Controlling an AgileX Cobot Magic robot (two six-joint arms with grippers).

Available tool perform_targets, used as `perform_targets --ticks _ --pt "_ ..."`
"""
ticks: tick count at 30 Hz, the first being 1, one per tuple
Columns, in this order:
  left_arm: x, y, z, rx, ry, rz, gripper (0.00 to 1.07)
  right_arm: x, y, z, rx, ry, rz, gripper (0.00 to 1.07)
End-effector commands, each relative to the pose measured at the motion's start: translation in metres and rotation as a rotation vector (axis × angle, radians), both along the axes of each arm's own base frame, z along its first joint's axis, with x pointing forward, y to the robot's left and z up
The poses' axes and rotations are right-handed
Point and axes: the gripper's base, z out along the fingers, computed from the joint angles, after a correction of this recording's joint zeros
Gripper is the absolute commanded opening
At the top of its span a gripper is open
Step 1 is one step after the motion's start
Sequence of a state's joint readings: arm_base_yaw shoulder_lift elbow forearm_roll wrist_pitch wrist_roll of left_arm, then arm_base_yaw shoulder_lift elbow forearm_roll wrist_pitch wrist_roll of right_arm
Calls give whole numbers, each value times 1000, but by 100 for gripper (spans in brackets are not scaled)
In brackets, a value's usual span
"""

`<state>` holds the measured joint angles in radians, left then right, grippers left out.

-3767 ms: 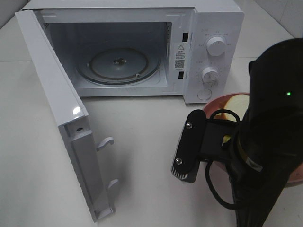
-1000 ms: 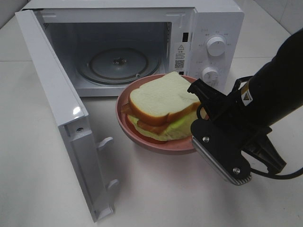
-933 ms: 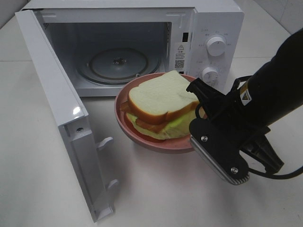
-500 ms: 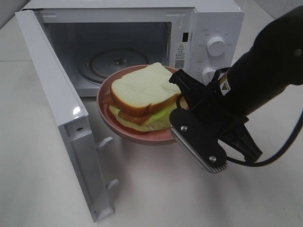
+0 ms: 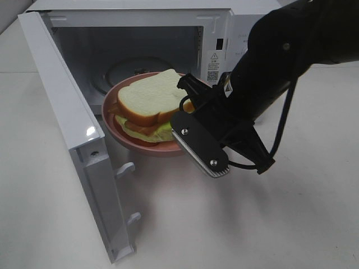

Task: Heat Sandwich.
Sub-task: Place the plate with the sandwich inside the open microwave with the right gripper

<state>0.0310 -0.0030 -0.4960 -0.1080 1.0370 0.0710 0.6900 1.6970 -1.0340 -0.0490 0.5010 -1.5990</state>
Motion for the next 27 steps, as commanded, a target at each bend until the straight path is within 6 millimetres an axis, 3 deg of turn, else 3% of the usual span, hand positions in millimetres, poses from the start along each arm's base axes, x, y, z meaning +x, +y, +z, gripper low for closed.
perform_targets --ticks 1,27 --pt "-4 0 0 -7 -34 5 101 7 6 4 15 -16 7 0" --pt "-4 0 0 -7 -34 5 101 60 50 5 34 34 -120 1"
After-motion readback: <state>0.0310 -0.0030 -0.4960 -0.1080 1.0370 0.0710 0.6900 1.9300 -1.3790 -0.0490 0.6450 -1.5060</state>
